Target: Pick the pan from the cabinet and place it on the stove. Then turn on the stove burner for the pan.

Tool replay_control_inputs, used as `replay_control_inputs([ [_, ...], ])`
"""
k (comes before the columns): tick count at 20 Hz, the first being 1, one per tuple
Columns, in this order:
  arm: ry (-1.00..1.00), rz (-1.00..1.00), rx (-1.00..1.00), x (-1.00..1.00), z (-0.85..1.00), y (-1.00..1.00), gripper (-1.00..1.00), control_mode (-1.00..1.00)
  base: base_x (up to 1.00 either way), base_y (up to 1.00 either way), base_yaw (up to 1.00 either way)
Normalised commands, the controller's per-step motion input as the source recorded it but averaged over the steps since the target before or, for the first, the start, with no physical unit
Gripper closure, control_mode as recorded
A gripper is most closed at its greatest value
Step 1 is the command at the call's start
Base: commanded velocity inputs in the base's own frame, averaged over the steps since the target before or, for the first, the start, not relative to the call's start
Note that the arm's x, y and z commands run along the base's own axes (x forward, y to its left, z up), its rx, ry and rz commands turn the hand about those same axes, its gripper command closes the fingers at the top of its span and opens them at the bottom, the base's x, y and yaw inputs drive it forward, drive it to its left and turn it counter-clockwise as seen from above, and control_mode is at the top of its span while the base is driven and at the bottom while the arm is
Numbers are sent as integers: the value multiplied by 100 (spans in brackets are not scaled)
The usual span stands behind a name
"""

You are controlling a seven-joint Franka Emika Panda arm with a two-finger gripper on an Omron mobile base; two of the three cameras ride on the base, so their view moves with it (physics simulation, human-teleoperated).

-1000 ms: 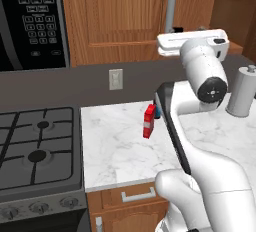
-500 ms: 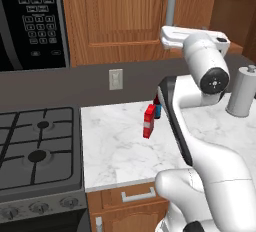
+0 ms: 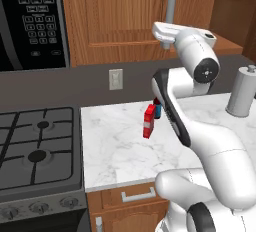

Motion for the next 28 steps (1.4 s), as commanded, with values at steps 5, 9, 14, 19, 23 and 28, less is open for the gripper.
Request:
replay_control_inputs([
  [5, 0, 8, 0, 41, -1, 0, -100, -100, 0, 0, 0],
  [9, 0, 5, 0, 38, -1, 1, -100, -100, 0, 0, 0],
  [14, 0, 2, 0, 30, 0, 5, -100, -100, 0, 0, 0],
  [19, 0, 1, 0, 25, 0, 10, -100, -100, 0, 0, 0],
  [23, 0, 1, 0, 24, 0, 8, -100, -100, 0, 0, 0],
  [28, 0, 1, 0, 28, 0, 8, -100, -100, 0, 0, 0],
])
